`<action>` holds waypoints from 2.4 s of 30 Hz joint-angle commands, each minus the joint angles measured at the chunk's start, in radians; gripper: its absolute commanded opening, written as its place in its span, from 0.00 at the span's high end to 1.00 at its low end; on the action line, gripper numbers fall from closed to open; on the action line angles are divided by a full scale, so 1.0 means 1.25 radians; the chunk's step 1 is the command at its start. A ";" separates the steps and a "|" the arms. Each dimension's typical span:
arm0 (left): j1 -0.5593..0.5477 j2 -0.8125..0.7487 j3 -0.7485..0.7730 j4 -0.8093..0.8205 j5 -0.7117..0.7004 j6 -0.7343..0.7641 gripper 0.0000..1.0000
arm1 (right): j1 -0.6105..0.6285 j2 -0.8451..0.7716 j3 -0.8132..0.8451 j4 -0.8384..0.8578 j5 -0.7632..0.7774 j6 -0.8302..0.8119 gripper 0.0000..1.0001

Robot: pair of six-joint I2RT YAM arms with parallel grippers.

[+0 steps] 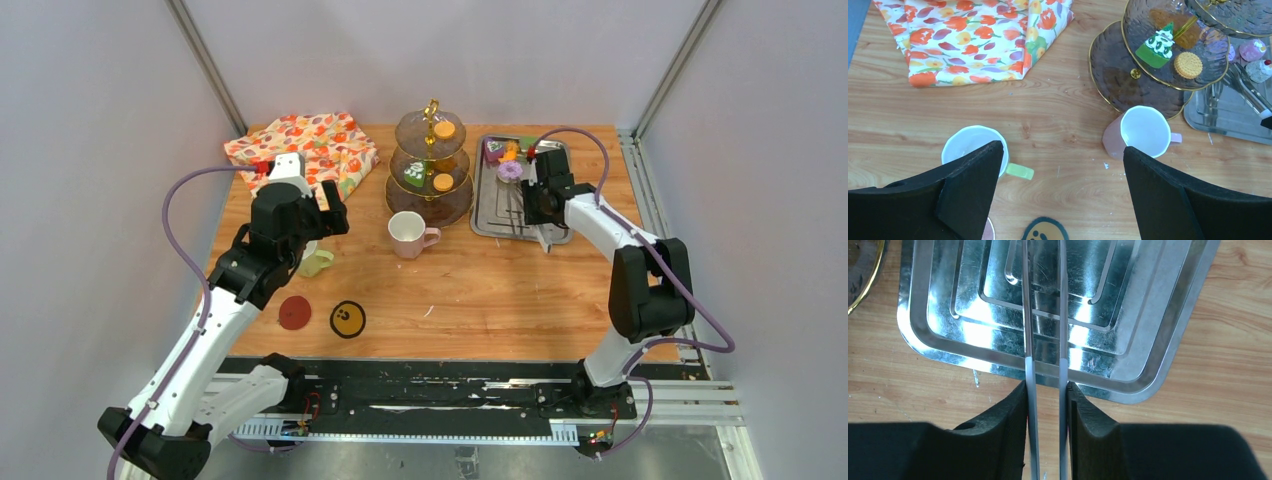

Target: Serve the afternoon tea

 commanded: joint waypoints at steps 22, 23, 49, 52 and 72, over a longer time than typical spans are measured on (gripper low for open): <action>-0.004 0.013 0.006 0.020 -0.006 0.005 0.05 | -0.027 -0.113 0.015 -0.036 0.012 0.030 0.69; -0.003 0.012 0.006 0.019 -0.006 0.005 0.05 | -0.031 -0.109 0.026 -0.044 0.002 0.038 0.68; -0.003 0.014 0.005 0.021 -0.020 0.017 0.05 | -0.106 0.107 0.295 -0.103 -0.122 0.111 0.61; -0.003 0.016 0.004 0.022 -0.023 0.019 0.05 | -0.111 0.115 0.288 -0.113 -0.129 0.106 0.60; -0.003 0.015 -0.001 0.024 -0.028 0.023 0.05 | -0.163 0.127 0.270 -0.116 -0.251 0.146 0.99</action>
